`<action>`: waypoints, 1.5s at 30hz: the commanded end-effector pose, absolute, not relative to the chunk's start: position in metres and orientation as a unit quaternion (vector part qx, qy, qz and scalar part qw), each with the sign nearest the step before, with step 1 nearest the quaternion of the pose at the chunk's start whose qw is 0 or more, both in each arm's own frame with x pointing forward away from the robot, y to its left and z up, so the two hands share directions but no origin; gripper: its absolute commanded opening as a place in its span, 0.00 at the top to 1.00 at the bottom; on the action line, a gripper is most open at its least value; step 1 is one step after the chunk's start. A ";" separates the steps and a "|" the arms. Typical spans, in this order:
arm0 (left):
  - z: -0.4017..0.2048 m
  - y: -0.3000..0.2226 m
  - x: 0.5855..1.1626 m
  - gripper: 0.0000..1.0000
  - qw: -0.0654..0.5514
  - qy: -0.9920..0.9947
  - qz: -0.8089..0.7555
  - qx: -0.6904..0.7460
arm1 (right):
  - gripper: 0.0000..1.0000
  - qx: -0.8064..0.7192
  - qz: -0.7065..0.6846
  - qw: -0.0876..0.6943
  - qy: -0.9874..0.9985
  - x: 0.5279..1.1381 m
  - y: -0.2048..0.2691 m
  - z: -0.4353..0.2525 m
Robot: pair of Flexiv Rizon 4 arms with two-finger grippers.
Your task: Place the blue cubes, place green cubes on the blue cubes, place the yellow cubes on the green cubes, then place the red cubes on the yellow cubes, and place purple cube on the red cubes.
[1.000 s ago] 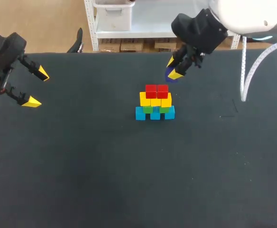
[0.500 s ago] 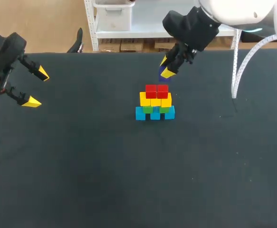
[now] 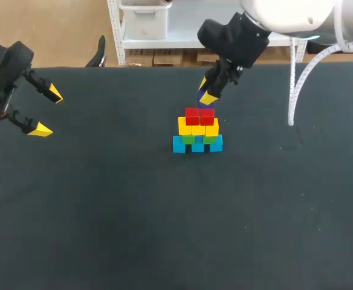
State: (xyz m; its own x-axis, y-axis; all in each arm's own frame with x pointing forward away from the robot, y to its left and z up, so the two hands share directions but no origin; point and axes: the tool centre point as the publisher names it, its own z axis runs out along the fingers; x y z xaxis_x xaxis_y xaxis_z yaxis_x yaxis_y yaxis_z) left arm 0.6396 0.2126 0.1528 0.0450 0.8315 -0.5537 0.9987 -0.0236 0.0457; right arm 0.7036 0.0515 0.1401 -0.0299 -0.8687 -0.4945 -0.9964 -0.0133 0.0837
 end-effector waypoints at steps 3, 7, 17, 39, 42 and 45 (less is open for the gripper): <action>0.152 0.214 0.639 0.00 0.221 0.662 -0.192 0.690 | 1.00 -0.679 0.212 0.146 0.688 0.704 0.054 0.136; 0.152 0.214 0.639 0.00 0.221 0.662 -0.192 0.690 | 1.00 -0.680 0.211 0.141 0.688 0.703 0.053 0.132; 0.152 0.214 0.639 0.00 0.221 0.662 -0.192 0.690 | 1.00 -0.684 0.212 0.135 0.685 0.700 0.057 0.127; 0.152 0.214 0.639 0.00 0.221 0.662 -0.192 0.690 | 1.00 -0.687 0.199 0.124 0.688 0.703 0.059 0.123; 0.152 0.214 0.639 0.00 0.221 0.662 -0.192 0.690 | 1.00 -0.687 0.199 0.123 0.688 0.703 0.060 0.122; 0.152 0.214 0.639 0.00 0.221 0.662 -0.192 0.690 | 1.00 -0.687 0.199 0.123 0.689 0.703 0.060 0.122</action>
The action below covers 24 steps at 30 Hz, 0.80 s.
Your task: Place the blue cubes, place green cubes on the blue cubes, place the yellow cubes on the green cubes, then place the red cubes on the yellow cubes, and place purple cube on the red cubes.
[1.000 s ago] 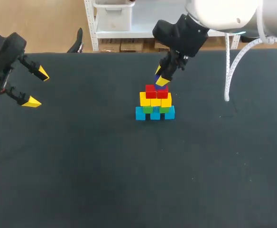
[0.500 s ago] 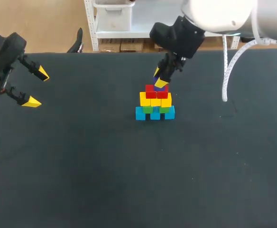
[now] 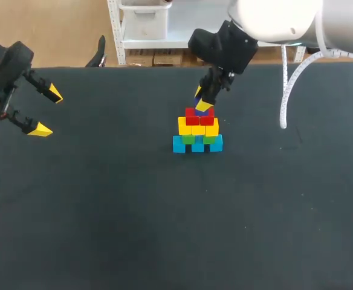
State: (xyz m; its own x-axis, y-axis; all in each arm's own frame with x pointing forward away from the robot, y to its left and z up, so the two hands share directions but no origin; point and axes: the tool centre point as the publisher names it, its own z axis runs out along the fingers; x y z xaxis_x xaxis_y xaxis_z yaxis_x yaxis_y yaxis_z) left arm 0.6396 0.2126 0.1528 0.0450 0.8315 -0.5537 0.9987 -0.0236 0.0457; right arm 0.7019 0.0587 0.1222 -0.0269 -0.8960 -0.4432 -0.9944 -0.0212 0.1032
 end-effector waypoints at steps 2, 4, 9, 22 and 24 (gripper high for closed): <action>0.152 0.214 0.639 0.00 0.221 0.662 -0.192 0.690 | 1.00 -0.686 0.200 0.123 0.689 0.703 0.060 0.122; 0.152 0.214 0.639 0.00 0.221 0.662 -0.192 0.690 | 1.00 -0.686 0.200 0.122 0.689 0.703 0.061 0.121; 0.152 0.214 0.639 0.00 0.221 0.662 -0.192 0.690 | 1.00 -0.685 0.200 0.121 0.690 0.704 0.061 0.120; 0.152 0.214 0.639 0.00 0.221 0.662 -0.192 0.690 | 1.00 -0.684 0.202 0.119 0.690 0.705 0.062 0.119; 0.152 0.214 0.639 0.00 0.221 0.662 -0.192 0.690 | 1.00 -0.684 0.202 0.119 0.691 0.705 0.062 0.119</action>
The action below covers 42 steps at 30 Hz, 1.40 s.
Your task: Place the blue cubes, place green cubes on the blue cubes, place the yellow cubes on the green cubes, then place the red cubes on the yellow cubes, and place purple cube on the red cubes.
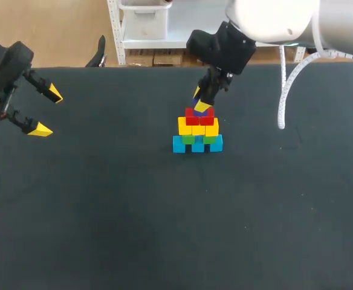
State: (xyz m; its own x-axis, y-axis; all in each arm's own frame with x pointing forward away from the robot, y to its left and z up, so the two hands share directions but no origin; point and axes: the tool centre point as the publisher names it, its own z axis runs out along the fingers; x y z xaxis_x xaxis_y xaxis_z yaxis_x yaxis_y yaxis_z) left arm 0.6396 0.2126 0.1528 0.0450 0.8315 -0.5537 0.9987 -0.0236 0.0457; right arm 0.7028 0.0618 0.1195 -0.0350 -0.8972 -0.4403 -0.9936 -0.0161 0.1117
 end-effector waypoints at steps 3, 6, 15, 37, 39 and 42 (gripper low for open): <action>0.152 0.214 0.639 0.00 0.221 0.662 -0.192 0.690 | 1.00 -0.684 0.202 0.118 0.691 0.705 0.063 0.119; 0.152 0.214 0.639 0.00 0.221 0.662 -0.192 0.690 | 1.00 -0.684 0.202 0.118 0.691 0.706 0.062 0.119; 0.152 0.214 0.639 0.00 0.221 0.662 -0.192 0.690 | 0.90 -0.683 0.205 0.117 0.692 0.706 0.062 0.118; 0.152 0.214 0.639 0.00 0.221 0.662 -0.192 0.690 | 0.33 -0.683 0.207 0.115 0.690 0.707 0.062 0.119; 0.152 0.214 0.639 0.00 0.221 0.662 -0.192 0.690 | 0.31 -0.683 0.208 0.115 0.691 0.707 0.062 0.119; 0.152 0.214 0.639 0.00 0.221 0.662 -0.192 0.690 | 0.00 -0.682 0.208 0.116 0.691 0.706 0.062 0.119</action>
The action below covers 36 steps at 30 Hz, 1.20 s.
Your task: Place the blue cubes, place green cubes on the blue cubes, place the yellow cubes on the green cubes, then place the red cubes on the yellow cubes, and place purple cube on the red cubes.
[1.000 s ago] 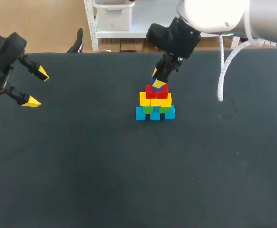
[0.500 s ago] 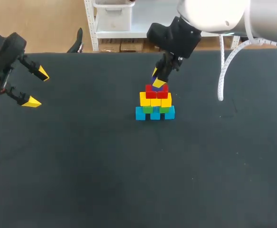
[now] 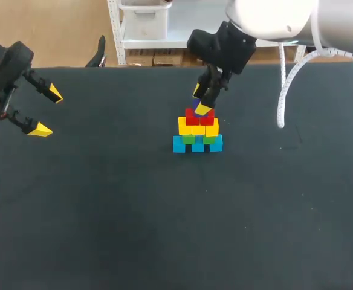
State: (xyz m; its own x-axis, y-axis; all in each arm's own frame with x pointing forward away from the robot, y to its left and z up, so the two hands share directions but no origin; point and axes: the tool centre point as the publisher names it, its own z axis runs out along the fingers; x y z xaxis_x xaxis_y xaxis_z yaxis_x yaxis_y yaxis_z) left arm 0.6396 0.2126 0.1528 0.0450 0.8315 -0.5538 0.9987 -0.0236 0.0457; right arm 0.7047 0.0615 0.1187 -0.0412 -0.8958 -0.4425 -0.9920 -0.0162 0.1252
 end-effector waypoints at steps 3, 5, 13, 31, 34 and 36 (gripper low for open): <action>0.152 0.214 0.639 0.00 0.221 0.662 -0.192 0.690 | 0.00 -0.680 0.208 0.121 0.693 0.707 0.062 0.119; 0.152 0.214 0.639 0.00 0.221 0.662 -0.192 0.690 | 0.00 -0.676 0.207 0.128 0.695 0.708 0.060 0.122; 0.152 0.214 0.639 0.00 0.221 0.662 -0.192 0.690 | 0.00 -0.633 0.171 0.232 0.718 0.721 0.029 0.149; 0.152 0.214 0.639 0.00 0.221 0.662 -0.192 0.690 | 0.00 -0.568 0.202 0.315 0.733 0.716 -0.044 0.145; 0.152 0.214 0.639 0.00 0.221 0.662 -0.192 0.690 | 0.00 -0.568 0.202 0.315 0.733 0.716 -0.044 0.145; 0.152 0.214 0.639 0.00 0.221 0.662 -0.192 0.690 | 0.00 -0.568 0.202 0.315 0.733 0.716 -0.044 0.145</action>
State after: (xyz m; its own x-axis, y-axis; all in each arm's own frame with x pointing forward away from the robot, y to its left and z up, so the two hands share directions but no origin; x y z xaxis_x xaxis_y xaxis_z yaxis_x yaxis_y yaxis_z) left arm 0.6396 0.2126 0.1528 0.0450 0.8315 -0.5537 0.9987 -0.0236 0.0457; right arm 0.7198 -0.0427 0.1459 -0.1633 -0.7195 -0.6751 -0.9640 0.2619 -0.0459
